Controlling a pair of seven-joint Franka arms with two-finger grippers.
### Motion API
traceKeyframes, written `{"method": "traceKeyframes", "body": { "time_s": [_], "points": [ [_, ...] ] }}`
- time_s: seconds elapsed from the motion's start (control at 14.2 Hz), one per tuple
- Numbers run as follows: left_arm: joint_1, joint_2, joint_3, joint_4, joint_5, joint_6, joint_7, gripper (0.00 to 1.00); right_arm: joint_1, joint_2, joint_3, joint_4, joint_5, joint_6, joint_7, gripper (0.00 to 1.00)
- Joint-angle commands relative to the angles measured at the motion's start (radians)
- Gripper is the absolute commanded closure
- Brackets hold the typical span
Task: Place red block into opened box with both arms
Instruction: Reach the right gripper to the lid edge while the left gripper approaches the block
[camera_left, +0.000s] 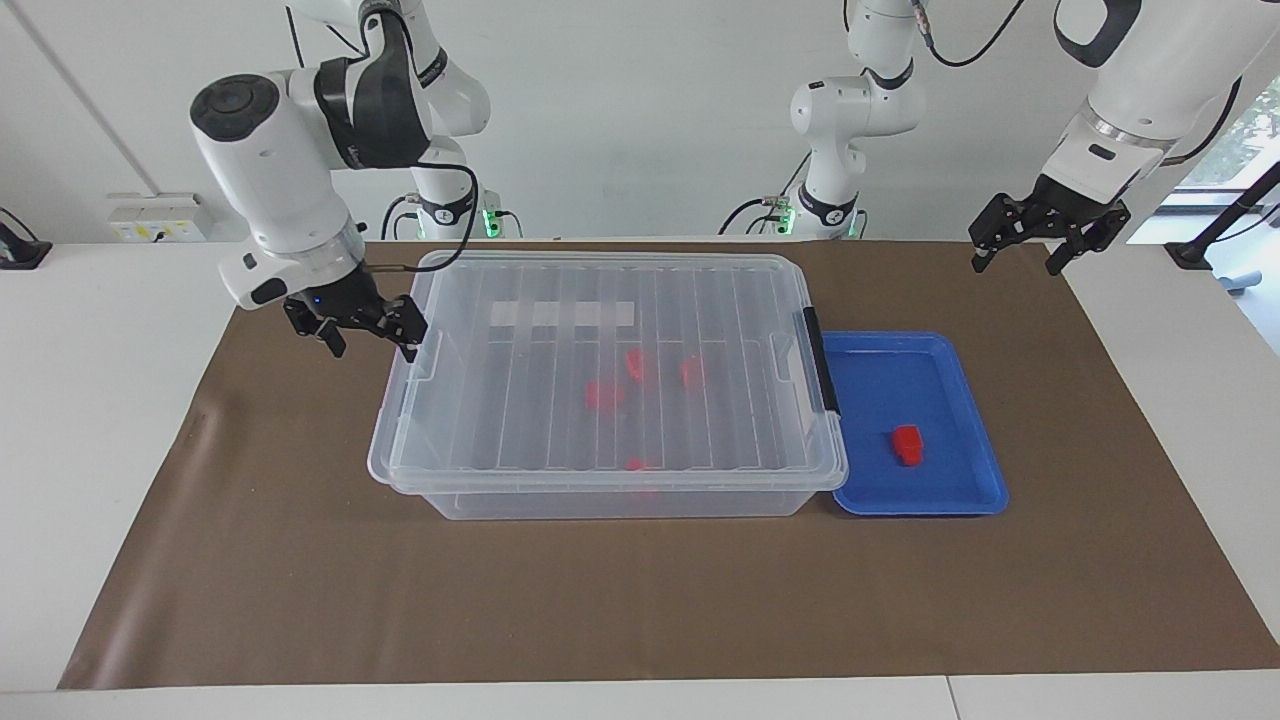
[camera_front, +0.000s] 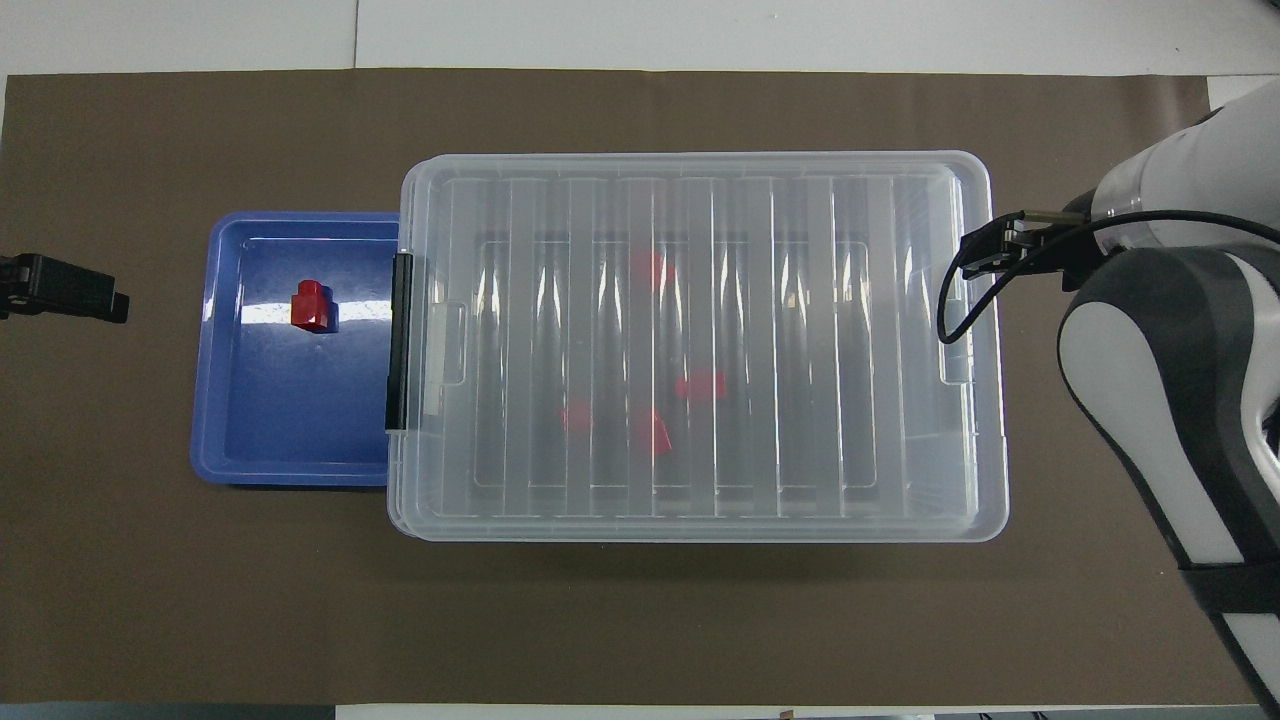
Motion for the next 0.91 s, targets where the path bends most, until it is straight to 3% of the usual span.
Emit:
{"method": "traceKeyframes", "body": {
  "time_s": [0.0, 0.35, 0.56, 0.84],
  "points": [
    [0.006, -0.029, 0.001, -0.032, -0.007, -0.007, 0.010, 0.00, -0.015, -0.017, 0.006, -0.081, 0.009, 0.063, 0.007, 0.00],
    [0.000, -0.043, 0.005, -0.067, -0.005, 0.016, 0.008, 0.00, -0.029, -0.025, 0.005, -0.125, 0.009, 0.082, -0.006, 0.00],
    [-0.006, -0.083, -0.003, -0.205, -0.005, 0.167, 0.008, 0.00, -0.031, -0.033, -0.003, -0.148, 0.009, 0.085, -0.029, 0.00],
    [-0.037, -0.071, -0.010, -0.359, -0.005, 0.380, 0.005, 0.00, -0.043, -0.039, -0.037, -0.162, 0.009, 0.086, -0.103, 0.00]
  ]
}}
